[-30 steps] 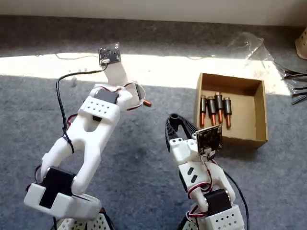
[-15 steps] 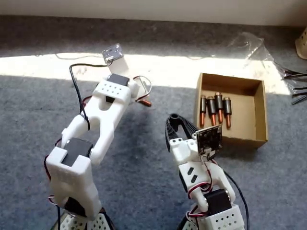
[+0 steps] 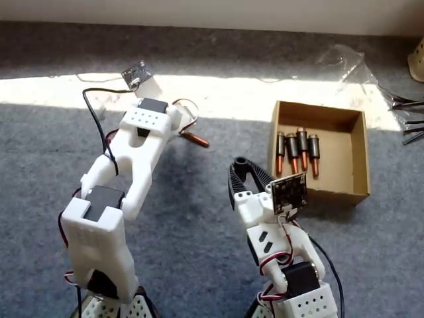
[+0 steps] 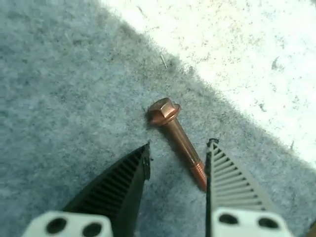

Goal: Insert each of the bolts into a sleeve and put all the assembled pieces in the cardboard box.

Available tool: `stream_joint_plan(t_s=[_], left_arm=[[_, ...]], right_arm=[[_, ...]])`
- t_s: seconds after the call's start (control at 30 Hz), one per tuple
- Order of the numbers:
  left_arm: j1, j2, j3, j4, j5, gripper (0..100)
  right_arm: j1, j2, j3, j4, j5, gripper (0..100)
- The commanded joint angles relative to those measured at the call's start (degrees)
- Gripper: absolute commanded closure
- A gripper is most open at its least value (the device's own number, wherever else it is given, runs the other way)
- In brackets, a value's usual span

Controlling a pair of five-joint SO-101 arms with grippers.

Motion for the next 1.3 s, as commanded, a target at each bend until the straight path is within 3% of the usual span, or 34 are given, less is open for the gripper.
stream_joint_plan(t_s=[0.0, 0.13, 0.27, 0.47, 0.6, 0.9, 1.27], left_arm=[[-0.31, -0.48, -2.68, 0.26, 1.05, 82], [-0.48, -0.4, -2.51, 0.26, 1.23, 82], [-0.31, -0.4, -2.07, 0.53, 6.86, 82], [-0.4, -0.4, -1.27, 0.26, 4.66, 82], [-0.22, -0.4, -1.45, 0.26, 4.22, 82], [-0.13, -0.31, 0.13, 0.09, 20.04, 82], [0.92, 9.01, -2.95, -5.89, 20.75, 82]], right_arm=[[0.57, -0.57, 5.93, -1.8, -0.18, 99.4], [0.57, -0.57, 5.93, -1.8, -0.18, 99.4], [0.57, -0.57, 5.93, -1.8, -0.18, 99.4], [0.48, -0.57, 6.02, -1.8, 8.09, 99.4], [0.48, -0.57, 6.02, -1.8, 8.26, 99.4], [0.48, -0.57, 6.02, -1.8, 8.26, 99.4], [0.48, -0.57, 6.02, -1.8, 8.26, 99.4]])
